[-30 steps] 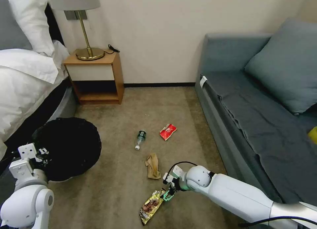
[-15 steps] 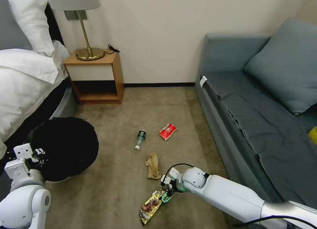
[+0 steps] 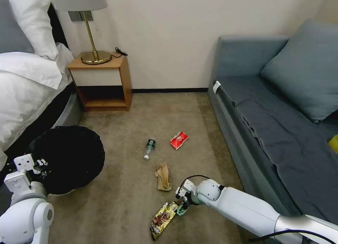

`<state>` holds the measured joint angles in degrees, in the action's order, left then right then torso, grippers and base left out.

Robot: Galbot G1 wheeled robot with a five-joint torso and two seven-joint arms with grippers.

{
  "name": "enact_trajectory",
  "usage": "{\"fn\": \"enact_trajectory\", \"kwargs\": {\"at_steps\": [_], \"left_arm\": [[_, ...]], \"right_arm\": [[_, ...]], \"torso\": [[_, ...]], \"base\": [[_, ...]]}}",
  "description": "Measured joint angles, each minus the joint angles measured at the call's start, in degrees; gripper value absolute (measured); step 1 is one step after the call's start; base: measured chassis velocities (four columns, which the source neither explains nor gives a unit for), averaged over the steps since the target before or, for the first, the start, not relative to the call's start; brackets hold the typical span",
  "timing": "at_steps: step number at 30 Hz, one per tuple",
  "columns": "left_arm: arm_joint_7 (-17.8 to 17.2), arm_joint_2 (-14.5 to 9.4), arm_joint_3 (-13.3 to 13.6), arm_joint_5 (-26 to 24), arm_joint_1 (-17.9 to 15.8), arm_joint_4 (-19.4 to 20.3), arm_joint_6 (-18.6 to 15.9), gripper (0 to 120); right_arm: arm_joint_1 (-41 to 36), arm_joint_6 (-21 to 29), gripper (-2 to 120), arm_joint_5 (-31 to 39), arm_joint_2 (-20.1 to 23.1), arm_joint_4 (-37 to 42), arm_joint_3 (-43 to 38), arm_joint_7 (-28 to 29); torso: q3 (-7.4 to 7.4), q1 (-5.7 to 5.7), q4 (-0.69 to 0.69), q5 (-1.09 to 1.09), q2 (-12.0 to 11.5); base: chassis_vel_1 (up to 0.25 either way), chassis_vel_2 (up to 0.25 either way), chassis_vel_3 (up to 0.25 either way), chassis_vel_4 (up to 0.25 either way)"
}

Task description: Pick up the trash bin, then pick up the garbage on the floor and place it into the trash bin.

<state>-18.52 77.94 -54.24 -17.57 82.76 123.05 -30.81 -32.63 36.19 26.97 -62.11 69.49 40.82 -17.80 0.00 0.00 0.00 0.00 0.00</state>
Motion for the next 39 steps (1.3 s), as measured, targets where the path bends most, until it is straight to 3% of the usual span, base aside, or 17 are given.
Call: {"fn": "enact_trajectory", "kwargs": {"at_steps": [10, 18, 20, 22, 24, 27, 29, 33, 39], "left_arm": [[0.04, -0.08, -0.62, -0.2, 0.17, 0.05, 0.2, 4], [0.07, -0.47, -1.53, -1.14, 0.29, 0.26, 0.2, 4], [0.07, -0.48, -1.56, -1.16, 0.29, 0.26, 0.2, 4], [0.07, -0.58, -1.77, -1.33, 0.31, 0.28, 0.2, 4], [0.07, -0.59, -1.81, -1.36, 0.32, 0.3, 0.2, 4], [0.06, -0.61, -1.98, -1.55, 0.37, 0.45, 0.2, 4], [0.06, -0.58, -1.98, -1.55, 0.39, 0.48, 0.2, 4], [0.05, -0.56, -2.16, -1.58, 0.4, 0.71, 0.2, 4], [0.03, -0.56, -2.4, -1.67, 0.44, 0.85, 0.2, 4]], "right_arm": [[-0.41, 0.11, 86, -0.14, -0.26, 0.77, -0.2, -0.26], [-0.79, 0.2, 54, -1.08, -0.77, 0.37, -0.33, -1.02], [-0.79, 0.2, 53, -1.09, -0.79, 0.36, -0.33, -1.04], [-0.81, 0.2, 39, -1.14, -0.88, 0.29, -0.39, -1.2], [-0.82, 0.2, 38, -1.15, -0.9, 0.28, -0.41, -1.22], [-0.82, 0.2, 21, -1.21, -0.89, 0.11, -0.66, -1.38], [-0.87, 0.18, 18, -1.23, -0.86, 0.11, -0.77, -1.4], [-1.08, 0.1, 0, -1.31, -0.58, 0.17, -1.09, -1.46], [-1.15, 0.05, 0, -1.43, -0.33, 0.51, -1.4, -1.58]], "torso": [[0.0, 0.0, 0.0, 0.0, 0.0], [0.0, 0.0, 0.0, 0.0, 0.0], [0.0, 0.0, 0.0, 0.0, 0.0], [0.0, 0.0, 0.0, 0.0, 0.0], [0.0, 0.0, 0.0, 0.0, 0.0], [0.0, 0.0, 0.0, 0.0, 0.0], [0.0, 0.0, 0.0, 0.0, 0.0], [0.0, 0.0, 0.0, 0.0, 0.0], [0.0, 0.0, 0.0, 0.0, 0.0]], "base": [[0.0, 0.0, 0.0, 0.0], [0.0, 0.0, 0.0, 0.0], [0.0, 0.0, 0.0, 0.0], [0.0, 0.0, 0.0, 0.0], [0.0, 0.0, 0.0, 0.0], [0.0, 0.0, 0.0, 0.0], [0.0, 0.0, 0.0, 0.0], [0.0, 0.0, 0.0, 0.0], [0.0, 0.0, 0.0, 0.0]]}}
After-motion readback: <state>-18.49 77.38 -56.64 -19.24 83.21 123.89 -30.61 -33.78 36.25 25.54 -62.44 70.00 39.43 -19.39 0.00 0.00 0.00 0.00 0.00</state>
